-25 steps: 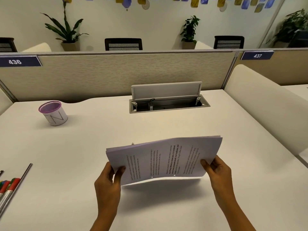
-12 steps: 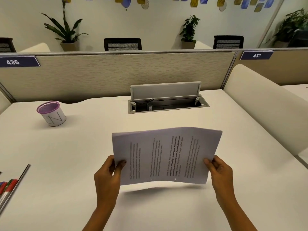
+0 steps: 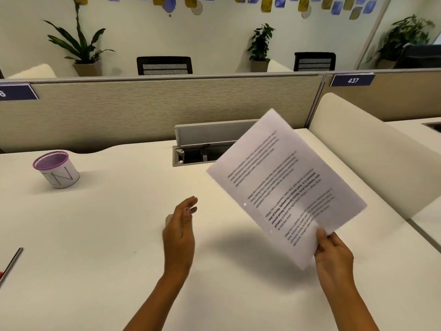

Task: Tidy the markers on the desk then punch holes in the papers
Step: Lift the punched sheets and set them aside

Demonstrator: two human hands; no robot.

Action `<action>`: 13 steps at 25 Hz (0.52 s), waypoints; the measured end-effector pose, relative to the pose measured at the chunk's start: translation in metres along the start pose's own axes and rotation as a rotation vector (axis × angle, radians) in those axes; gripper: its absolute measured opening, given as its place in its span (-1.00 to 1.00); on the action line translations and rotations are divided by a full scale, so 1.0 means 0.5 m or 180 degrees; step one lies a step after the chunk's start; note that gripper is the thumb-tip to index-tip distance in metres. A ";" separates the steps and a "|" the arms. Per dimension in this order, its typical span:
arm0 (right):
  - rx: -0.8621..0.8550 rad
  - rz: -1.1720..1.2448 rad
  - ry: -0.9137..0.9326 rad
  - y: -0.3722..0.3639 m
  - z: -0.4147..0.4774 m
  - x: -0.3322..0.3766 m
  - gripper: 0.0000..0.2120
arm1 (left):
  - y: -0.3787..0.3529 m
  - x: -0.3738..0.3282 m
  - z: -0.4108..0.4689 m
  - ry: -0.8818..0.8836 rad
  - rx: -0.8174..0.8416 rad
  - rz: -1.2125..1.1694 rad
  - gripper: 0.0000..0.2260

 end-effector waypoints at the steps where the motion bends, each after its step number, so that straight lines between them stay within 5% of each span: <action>1: -0.0079 0.0134 -0.0098 0.008 0.005 -0.001 -0.71 | -0.027 0.006 -0.006 0.0002 0.0131 0.0103 -0.71; 5: -0.0520 0.0598 -0.0286 0.026 0.033 0.004 -0.91 | -0.132 0.057 -0.028 0.0108 0.0978 0.0848 -0.61; 8: -0.0875 0.0740 -0.0261 0.031 0.068 0.010 -0.88 | -0.184 0.114 -0.039 -0.0032 0.1561 0.1615 -0.50; 13: -0.1369 0.0609 -0.0271 0.023 0.133 0.008 -0.95 | -0.208 0.178 -0.055 -0.0460 0.1807 0.2797 -0.42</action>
Point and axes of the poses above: each hand's wrist, its own z-axis towards the middle knuckle, its own y-axis out of the back of the hand, x = y × z, the point moved 5 cm from there along z, towards the middle knuckle, and after that the axes turned 2 degrees about -x, right-handed, at the moved point
